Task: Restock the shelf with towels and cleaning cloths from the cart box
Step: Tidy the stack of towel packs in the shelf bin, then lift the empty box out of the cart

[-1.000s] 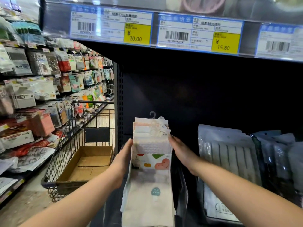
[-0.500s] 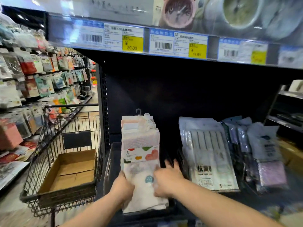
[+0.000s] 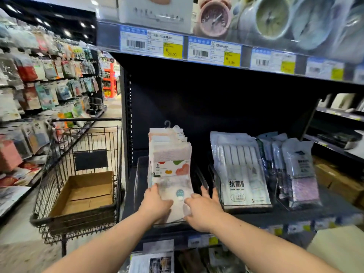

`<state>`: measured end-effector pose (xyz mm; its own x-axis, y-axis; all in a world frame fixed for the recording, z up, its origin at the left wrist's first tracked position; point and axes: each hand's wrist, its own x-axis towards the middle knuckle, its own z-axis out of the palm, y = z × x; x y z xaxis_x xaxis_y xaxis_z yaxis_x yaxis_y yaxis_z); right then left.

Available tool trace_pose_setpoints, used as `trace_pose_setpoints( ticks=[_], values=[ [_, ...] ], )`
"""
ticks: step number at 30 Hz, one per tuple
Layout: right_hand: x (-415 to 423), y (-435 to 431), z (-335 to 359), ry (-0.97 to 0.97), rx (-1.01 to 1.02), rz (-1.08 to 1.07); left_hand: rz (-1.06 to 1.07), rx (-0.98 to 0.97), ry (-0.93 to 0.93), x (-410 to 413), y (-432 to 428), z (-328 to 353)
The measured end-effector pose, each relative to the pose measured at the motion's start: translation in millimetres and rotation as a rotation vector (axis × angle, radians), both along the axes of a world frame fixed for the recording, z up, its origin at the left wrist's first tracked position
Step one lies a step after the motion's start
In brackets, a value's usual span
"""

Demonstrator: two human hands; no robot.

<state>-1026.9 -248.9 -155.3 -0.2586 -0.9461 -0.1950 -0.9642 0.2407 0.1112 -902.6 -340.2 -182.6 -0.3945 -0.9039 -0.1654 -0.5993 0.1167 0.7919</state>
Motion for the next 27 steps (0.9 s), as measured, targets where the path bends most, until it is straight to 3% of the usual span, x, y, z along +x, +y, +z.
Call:
trace_pose_setpoints(
  ticks=[8,13,18,27],
  values=[
    [25.9,17.6,17.0,-0.078,-0.139,0.165,0.023,-0.33,-0.208,48.0,41.1,22.9],
    [55.6,23.5,17.8,-0.112,-0.14,0.239,0.045,-0.503,-0.555,103.9,65.0,24.2],
    [106.0,23.5,5.8,-0.147,-0.103,0.323,0.133,-0.444,-0.705,169.4,73.8,8.3],
    [208.0,-17.5,-14.0,-0.144,-0.018,0.387,0.201,-0.343,-0.784,282.1,61.1,-21.8]
  ],
)
